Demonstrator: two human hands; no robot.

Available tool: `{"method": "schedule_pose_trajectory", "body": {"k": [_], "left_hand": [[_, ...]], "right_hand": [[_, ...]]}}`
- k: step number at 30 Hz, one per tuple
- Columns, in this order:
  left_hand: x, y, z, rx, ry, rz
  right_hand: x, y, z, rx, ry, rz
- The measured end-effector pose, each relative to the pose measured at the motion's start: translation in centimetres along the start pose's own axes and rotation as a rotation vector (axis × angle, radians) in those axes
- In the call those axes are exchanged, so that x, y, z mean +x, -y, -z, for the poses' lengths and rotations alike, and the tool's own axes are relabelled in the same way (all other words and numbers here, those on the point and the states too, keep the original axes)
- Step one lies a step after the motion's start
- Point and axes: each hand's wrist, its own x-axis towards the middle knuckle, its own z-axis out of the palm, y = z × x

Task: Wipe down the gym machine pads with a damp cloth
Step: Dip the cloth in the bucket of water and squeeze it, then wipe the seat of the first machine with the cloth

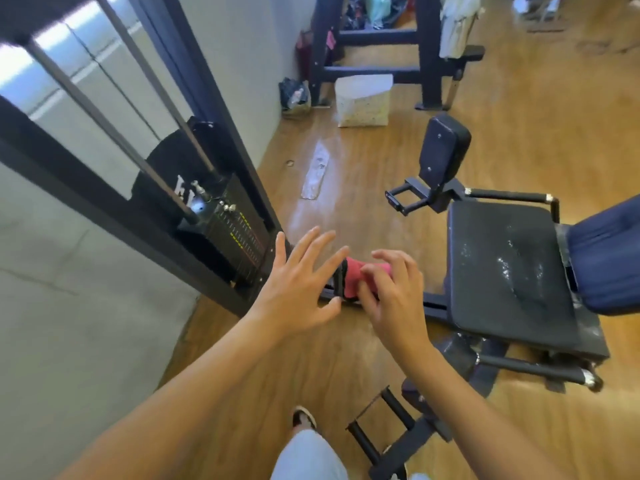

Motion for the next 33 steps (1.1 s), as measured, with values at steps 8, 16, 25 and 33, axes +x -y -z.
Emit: {"method": "schedule_pose_trajectory", "body": {"k": [8,16,25,33], "left_hand": [[9.9,7.4,-4.8,-0.228,0.005,-0.148],[16.5,14.0,-7.7,-0.438,0.041,-0.280],[23.6,11.1,-9.6,-0.475,0.070,-0.386],[34.1,0.9,-15.6,-0.440,0.159,-0.598]], "right_hand": [[5.7,-1.7,-5.5,-0.106,-0.062,-0.189],[9.7,-1.8,-9.3,-0.201,-0.123,-0.401],[8.2,-6.7,-7.5,-0.329,-0.264,-0.622],[6.1,-17.1,-3.0,-0.346,-0.354,-0.890]]}}
